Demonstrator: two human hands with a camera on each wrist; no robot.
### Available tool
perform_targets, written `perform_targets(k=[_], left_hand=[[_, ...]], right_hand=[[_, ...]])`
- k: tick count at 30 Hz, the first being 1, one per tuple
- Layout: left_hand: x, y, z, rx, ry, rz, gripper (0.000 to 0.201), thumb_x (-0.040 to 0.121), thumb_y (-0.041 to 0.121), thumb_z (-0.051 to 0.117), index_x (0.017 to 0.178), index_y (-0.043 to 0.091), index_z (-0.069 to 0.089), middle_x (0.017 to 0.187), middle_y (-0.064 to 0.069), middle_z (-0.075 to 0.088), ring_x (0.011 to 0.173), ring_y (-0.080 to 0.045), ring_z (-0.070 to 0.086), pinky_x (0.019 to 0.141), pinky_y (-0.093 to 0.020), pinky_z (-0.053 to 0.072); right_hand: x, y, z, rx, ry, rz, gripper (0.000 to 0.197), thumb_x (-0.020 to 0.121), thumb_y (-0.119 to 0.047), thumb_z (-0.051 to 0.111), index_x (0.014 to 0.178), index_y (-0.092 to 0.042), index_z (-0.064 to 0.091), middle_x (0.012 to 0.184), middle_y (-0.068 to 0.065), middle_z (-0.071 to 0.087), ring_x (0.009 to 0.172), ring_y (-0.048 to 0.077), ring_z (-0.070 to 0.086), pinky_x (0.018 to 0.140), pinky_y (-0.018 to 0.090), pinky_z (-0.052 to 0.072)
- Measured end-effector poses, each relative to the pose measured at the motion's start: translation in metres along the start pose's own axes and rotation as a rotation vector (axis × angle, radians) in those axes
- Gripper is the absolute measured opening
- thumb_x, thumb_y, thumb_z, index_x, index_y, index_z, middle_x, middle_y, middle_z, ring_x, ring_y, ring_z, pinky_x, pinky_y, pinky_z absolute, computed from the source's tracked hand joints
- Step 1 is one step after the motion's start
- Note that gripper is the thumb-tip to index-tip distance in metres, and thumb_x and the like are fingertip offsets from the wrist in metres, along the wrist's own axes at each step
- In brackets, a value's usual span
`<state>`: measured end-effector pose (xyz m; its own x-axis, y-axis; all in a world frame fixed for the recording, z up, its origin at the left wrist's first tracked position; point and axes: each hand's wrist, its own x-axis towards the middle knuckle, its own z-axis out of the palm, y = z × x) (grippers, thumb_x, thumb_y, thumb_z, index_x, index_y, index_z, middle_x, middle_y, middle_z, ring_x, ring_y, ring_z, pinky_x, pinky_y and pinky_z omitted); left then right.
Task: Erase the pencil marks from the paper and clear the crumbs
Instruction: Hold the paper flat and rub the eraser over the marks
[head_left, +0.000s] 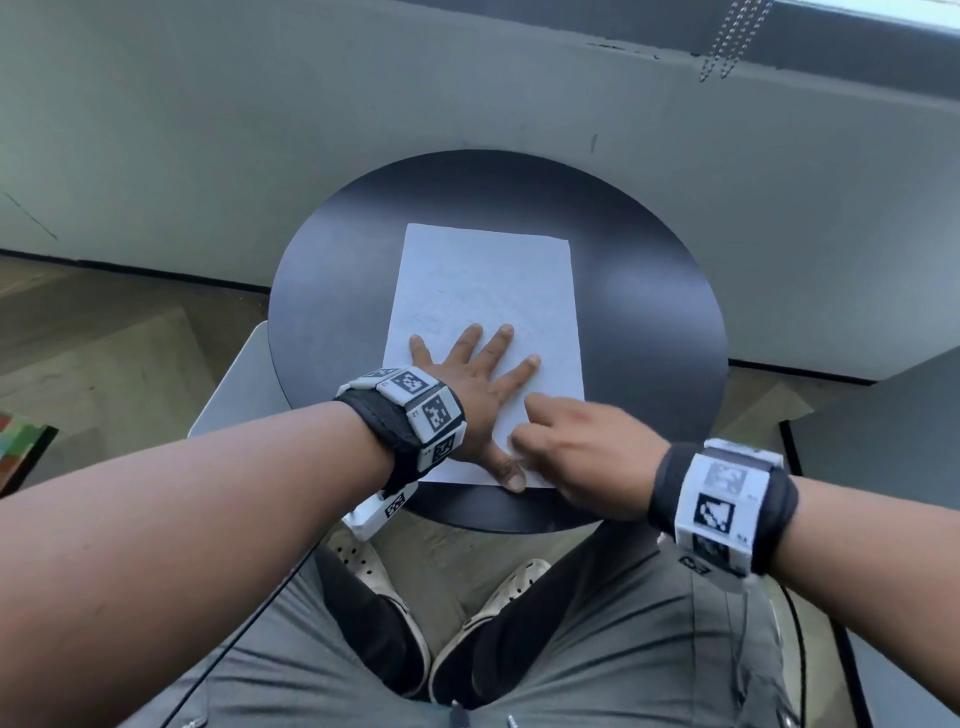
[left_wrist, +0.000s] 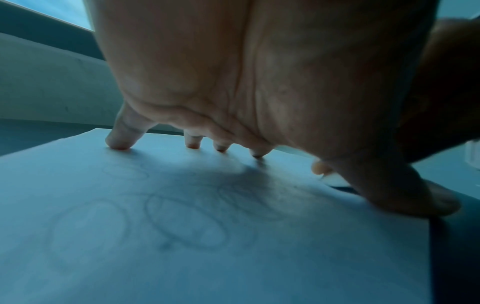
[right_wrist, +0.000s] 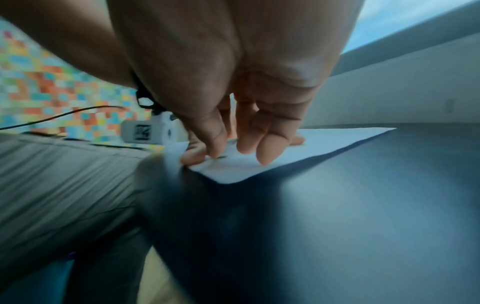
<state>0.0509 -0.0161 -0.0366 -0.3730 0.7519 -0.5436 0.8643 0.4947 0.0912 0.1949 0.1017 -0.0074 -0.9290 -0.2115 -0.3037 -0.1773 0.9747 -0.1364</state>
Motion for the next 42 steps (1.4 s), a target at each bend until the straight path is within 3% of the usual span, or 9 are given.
perform_targets(k=[6, 10, 12, 17, 23, 28, 34, 39, 42], left_hand=[[-0.001, -0.002, 0.0, 0.009, 0.008, -0.005, 0.144, 0.051, 0.097, 0.062, 0.153, 0.043, -0.023, 0.162, 0.005, -0.036, 0.151, -0.029, -0.027, 0.108, -0.082, 0.005], [0.0, -0.001, 0.001, -0.006, 0.007, -0.006, 0.143, 0.05, 0.096, 0.063, 0.154, 0.045, -0.022, 0.162, 0.005, -0.036, 0.151, -0.03, -0.027, 0.107, -0.083, 0.003], [0.0, 0.001, 0.002, 0.005, 0.01, -0.012, 0.143, 0.05, 0.097, 0.062, 0.153, 0.045, -0.023, 0.162, 0.004, -0.036, 0.151, -0.031, -0.027, 0.106, -0.084, 0.004], [0.001, 0.005, -0.002, 0.031, 0.01, -0.017, 0.138, 0.049, 0.098, 0.061, 0.15, 0.053, -0.022, 0.163, 0.001, -0.034, 0.151, -0.035, -0.024, 0.104, -0.084, 0.011], [0.002, 0.008, -0.005, 0.037, -0.014, -0.029, 0.137, 0.049, 0.096, 0.064, 0.148, 0.055, -0.022, 0.162, 0.001, -0.036, 0.151, -0.035, -0.025, 0.103, -0.084, 0.014], [0.004, 0.006, -0.002, 0.054, 0.012, -0.027, 0.137, 0.045, 0.098, 0.062, 0.147, 0.057, -0.021, 0.162, 0.002, -0.033, 0.152, -0.035, -0.022, 0.103, -0.083, 0.017], [0.002, 0.009, -0.004, 0.045, -0.01, -0.035, 0.137, 0.049, 0.096, 0.064, 0.147, 0.055, -0.022, 0.161, 0.001, -0.036, 0.151, -0.035, -0.025, 0.103, -0.084, 0.014], [0.003, 0.008, -0.001, 0.06, 0.006, -0.035, 0.136, 0.049, 0.098, 0.061, 0.147, 0.055, -0.024, 0.162, 0.001, -0.035, 0.151, -0.035, -0.024, 0.102, -0.084, 0.015], [0.003, 0.008, -0.001, 0.048, -0.001, -0.038, 0.137, 0.048, 0.097, 0.062, 0.147, 0.056, -0.023, 0.162, 0.002, -0.036, 0.151, -0.035, -0.024, 0.102, -0.084, 0.015]], right_hand=[[0.035, 0.054, -0.014, -0.062, 0.15, 0.385, 0.016, 0.098, -0.029, 0.045, 0.099, -0.014, 0.052, 0.103, 0.006, 0.043, 0.077, 0.034, 0.056, 0.07, 0.041, 0.051], [0.015, 0.01, -0.004, -0.017, 0.02, 0.062, 0.018, 0.093, -0.021, 0.051, 0.108, -0.013, 0.054, 0.107, 0.008, 0.043, 0.077, 0.03, 0.049, 0.061, 0.034, 0.034], [0.002, 0.01, 0.0, -0.009, -0.074, -0.018, 0.015, 0.09, -0.022, 0.054, 0.104, -0.017, 0.053, 0.097, 0.001, 0.036, 0.072, 0.023, 0.04, 0.06, 0.036, 0.037], [0.015, 0.067, -0.006, -0.019, 0.17, 0.348, 0.027, 0.099, -0.04, 0.044, 0.096, -0.014, 0.054, 0.096, 0.003, 0.04, 0.075, 0.031, 0.053, 0.069, 0.042, 0.049], [-0.005, 0.037, 0.012, -0.009, 0.053, -0.033, 0.011, 0.091, -0.024, 0.057, 0.101, -0.019, 0.056, 0.091, -0.006, 0.027, 0.068, 0.017, 0.032, 0.056, 0.031, 0.038], [0.019, 0.068, -0.006, 0.0, 0.172, 0.301, 0.018, 0.097, -0.032, 0.048, 0.097, -0.015, 0.054, 0.094, 0.003, 0.038, 0.069, 0.03, 0.051, 0.064, 0.042, 0.05], [-0.007, 0.039, 0.013, 0.037, 0.071, -0.015, 0.012, 0.09, -0.023, 0.056, 0.102, -0.02, 0.056, 0.091, -0.006, 0.027, 0.068, 0.019, 0.035, 0.056, 0.033, 0.04], [0.011, 0.068, -0.001, 0.017, 0.187, 0.351, 0.018, 0.098, -0.03, 0.046, 0.097, -0.014, 0.053, 0.095, 0.003, 0.038, 0.07, 0.027, 0.048, 0.066, 0.042, 0.05], [0.007, 0.045, 0.004, -0.016, 0.166, 0.217, 0.017, 0.097, -0.029, 0.043, 0.099, -0.014, 0.051, 0.098, 0.006, 0.041, 0.07, 0.021, 0.037, 0.063, 0.036, 0.043]])
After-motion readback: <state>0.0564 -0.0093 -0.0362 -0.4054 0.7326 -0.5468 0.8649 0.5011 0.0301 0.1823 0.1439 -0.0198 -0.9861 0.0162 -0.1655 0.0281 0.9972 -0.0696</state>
